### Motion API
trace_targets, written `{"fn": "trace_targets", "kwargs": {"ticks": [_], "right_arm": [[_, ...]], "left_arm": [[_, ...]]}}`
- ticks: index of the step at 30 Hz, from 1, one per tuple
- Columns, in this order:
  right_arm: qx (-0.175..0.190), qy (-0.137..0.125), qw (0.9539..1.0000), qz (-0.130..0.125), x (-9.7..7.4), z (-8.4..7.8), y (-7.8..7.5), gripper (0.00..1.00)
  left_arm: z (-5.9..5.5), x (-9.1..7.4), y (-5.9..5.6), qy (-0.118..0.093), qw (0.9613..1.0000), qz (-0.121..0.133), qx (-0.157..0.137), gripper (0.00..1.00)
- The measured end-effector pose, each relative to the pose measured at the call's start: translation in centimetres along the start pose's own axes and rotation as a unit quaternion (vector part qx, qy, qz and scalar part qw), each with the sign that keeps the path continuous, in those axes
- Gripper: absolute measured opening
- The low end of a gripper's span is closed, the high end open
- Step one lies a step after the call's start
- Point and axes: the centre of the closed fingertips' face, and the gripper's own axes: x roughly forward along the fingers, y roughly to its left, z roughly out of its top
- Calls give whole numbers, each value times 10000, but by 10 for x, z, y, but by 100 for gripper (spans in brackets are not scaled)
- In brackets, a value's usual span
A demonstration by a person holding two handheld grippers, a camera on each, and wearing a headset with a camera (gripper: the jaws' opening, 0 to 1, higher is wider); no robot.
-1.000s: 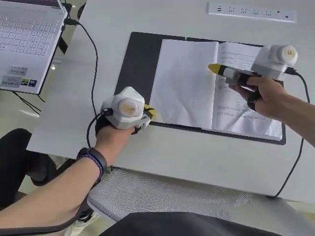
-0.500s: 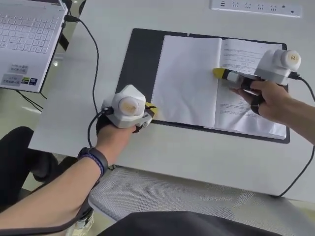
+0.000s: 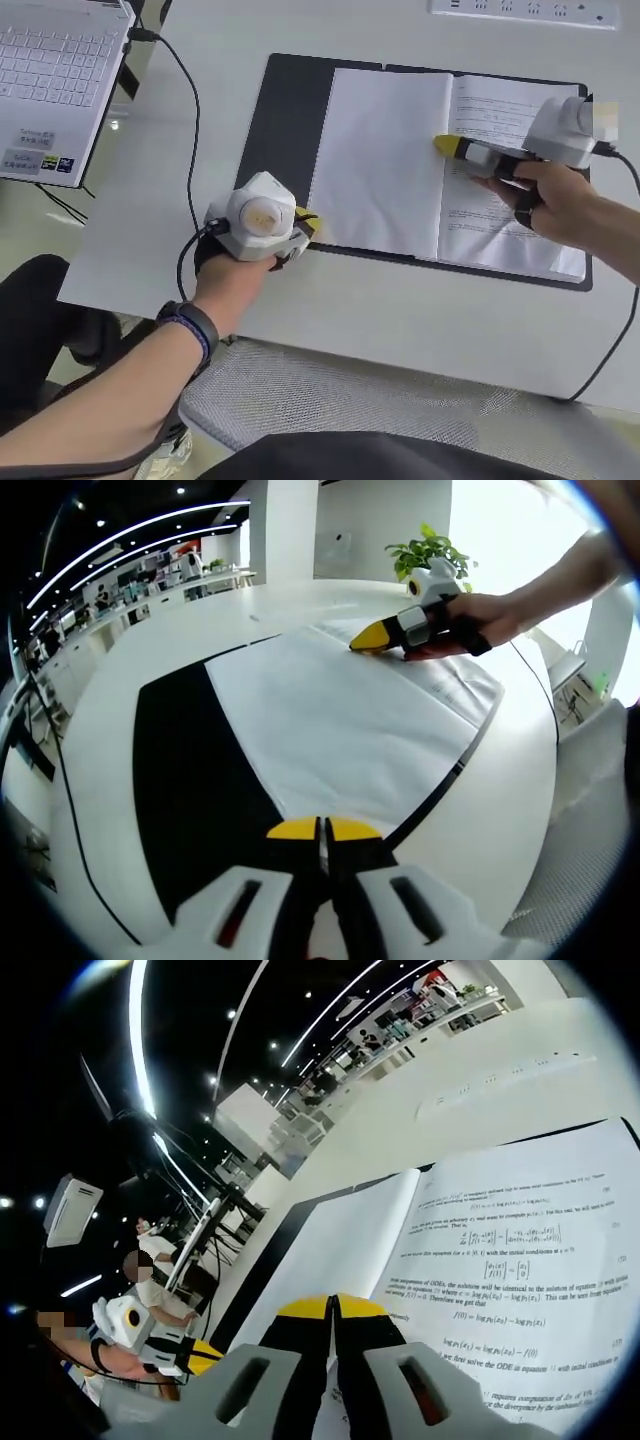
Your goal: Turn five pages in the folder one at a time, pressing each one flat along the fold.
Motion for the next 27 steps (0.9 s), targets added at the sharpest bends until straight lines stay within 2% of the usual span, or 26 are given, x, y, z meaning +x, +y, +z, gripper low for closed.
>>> {"fn": "trace_targets", "kwargs": {"ticks": [7, 11, 12, 15, 17, 20, 27], "right_arm": [[7, -82, 9999, -126, 11, 17, -14, 0], [125, -273, 9994, -190, 14, 24, -18, 0], [157, -295, 9993, -188, 15, 26, -25, 0], [222, -406, 9987, -206, 18, 32, -30, 0], [308, -518, 9979, -254, 19, 38, -34, 0], [432, -724, 9959, -330, 20, 46, -32, 0], [670, -1040, 9912, -472, 26, 63, -42, 0]], "left_arm": [[2, -3, -2, 8, 10000, -9, -18, 1], [2, -4, -3, 14, 10000, -2, -18, 1], [2, -4, -2, 10, 10000, -4, -21, 1], [2, -4, -2, 7, 10000, -5, -33, 1], [3, -4, -2, 7, 10000, -6, -32, 1], [3, -4, -2, 8, 10000, -8, -36, 1], [2, -2, 0, 6, 10000, -10, -54, 1]]}}
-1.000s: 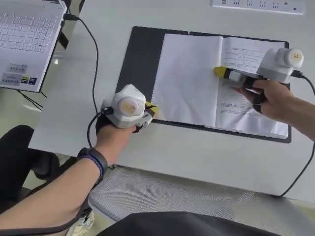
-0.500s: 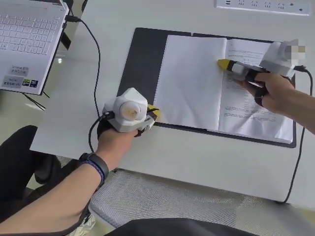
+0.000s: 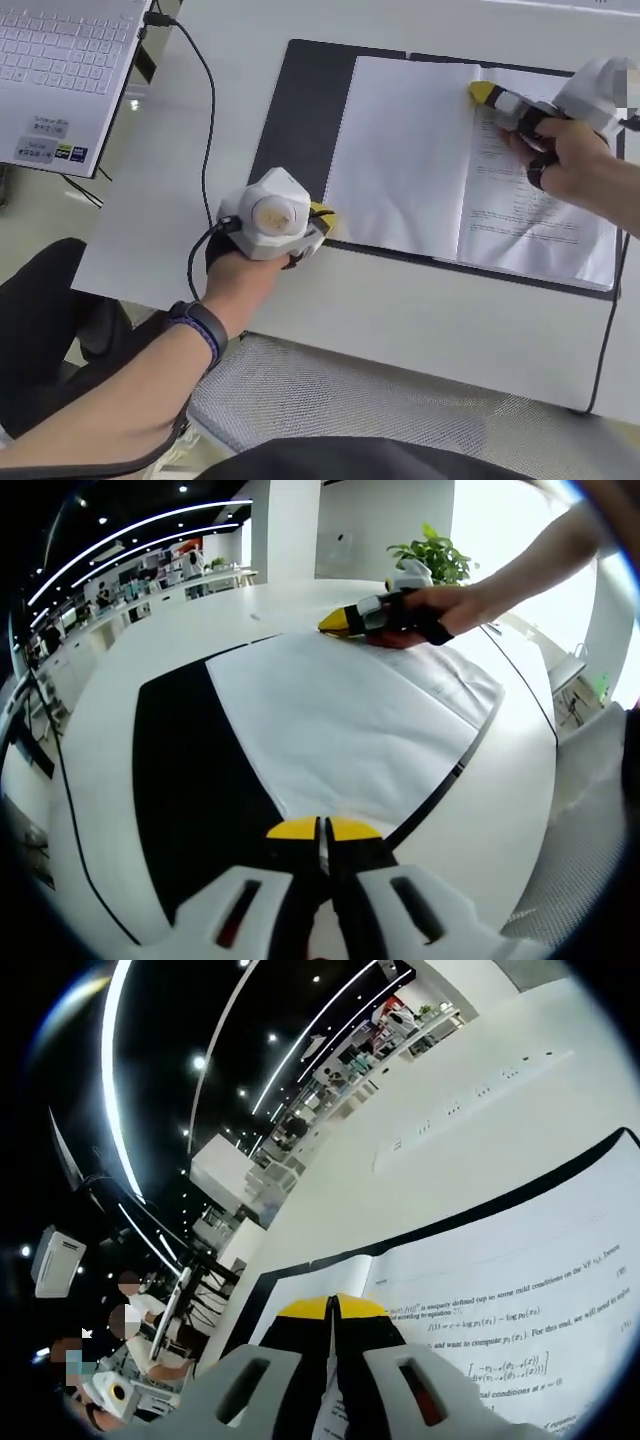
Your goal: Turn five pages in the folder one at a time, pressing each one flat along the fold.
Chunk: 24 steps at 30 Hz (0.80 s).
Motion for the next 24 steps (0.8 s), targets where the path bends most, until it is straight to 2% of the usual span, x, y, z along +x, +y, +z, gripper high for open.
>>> {"fn": "trace_targets", "kwargs": {"ticks": [6, 15, 24], "right_arm": [[14, -119, 9999, -90, 10, 12, -6, 0], [-46, -98, 9998, -136, 22, 23, -13, 0], [-73, -67, 9999, -134, 25, 25, -18, 0]], "left_arm": [[0, 1, 0, 8, 10000, -11, 16, 1], [-2, 2, 1, 12, 10000, -16, 32, 0], [-2, 3, 2, 18, 10000, -13, 35, 0]]}}
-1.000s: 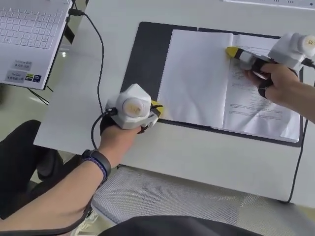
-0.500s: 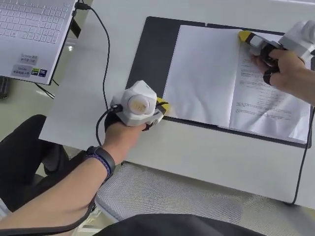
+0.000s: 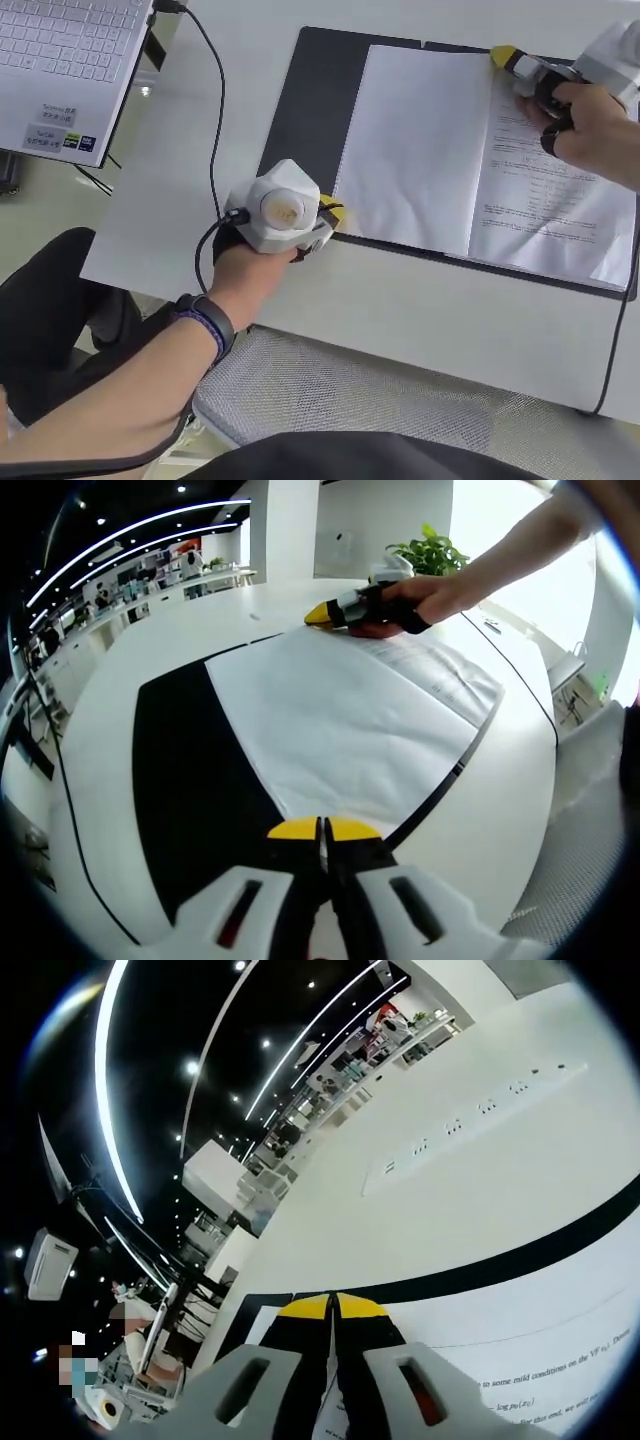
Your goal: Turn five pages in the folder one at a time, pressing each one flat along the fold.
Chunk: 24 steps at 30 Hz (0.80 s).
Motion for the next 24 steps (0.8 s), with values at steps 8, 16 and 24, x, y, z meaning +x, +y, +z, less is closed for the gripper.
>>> {"fn": "trace_targets", "kwargs": {"ticks": [8, 16, 24], "right_arm": [[-76, 121, 9999, 94, -2, -5, 0, 0], [-260, 360, 9984, 355, -12, -23, 9, 0], [-395, 561, 9961, 556, -27, -43, 23, 0]], "left_arm": [[0, 0, -1, -1, 10000, -2, 4, 1], [0, -1, -2, 14, 10000, -8, 30, 1], [0, -1, -1, 18, 10000, -15, 40, 1]]}}
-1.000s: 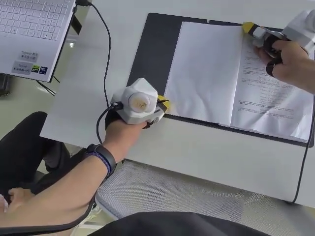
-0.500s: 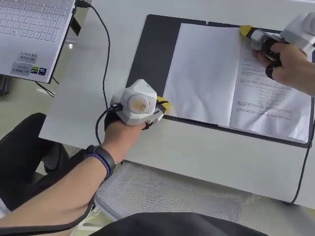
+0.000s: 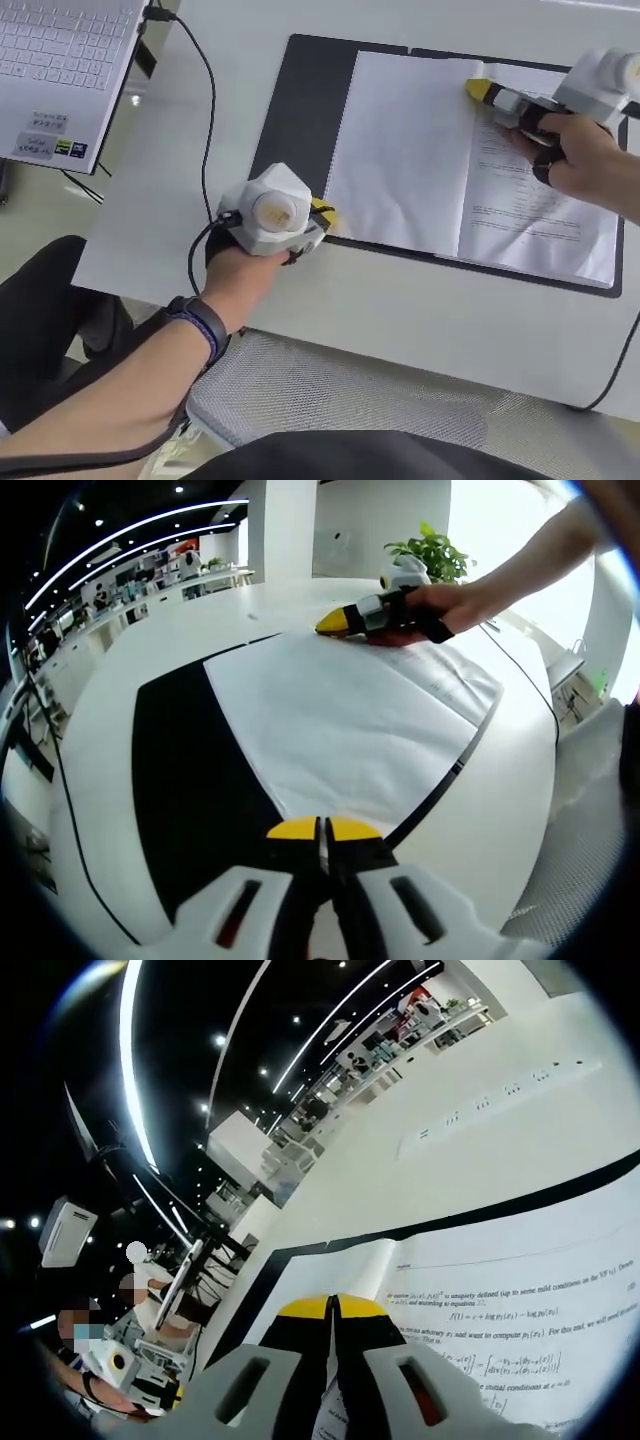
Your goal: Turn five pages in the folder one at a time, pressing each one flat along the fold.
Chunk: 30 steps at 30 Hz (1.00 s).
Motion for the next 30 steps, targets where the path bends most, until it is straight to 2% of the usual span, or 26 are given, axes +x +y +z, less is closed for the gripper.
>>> {"fn": "trace_targets", "kwargs": {"ticks": [14, 23, 30], "right_arm": [[-98, 159, 9994, 285, -30, -40, 28, 0], [-55, 211, 9989, 404, -52, -67, 53, 0], [-120, 392, 9978, 517, -67, -89, 72, 0]], "left_arm": [[0, -1, -1, 8, 10000, -4, 18, 1], [1, -1, -1, 4, 10000, 1, 25, 1], [0, -1, -2, 5, 10000, -10, 33, 1]]}}
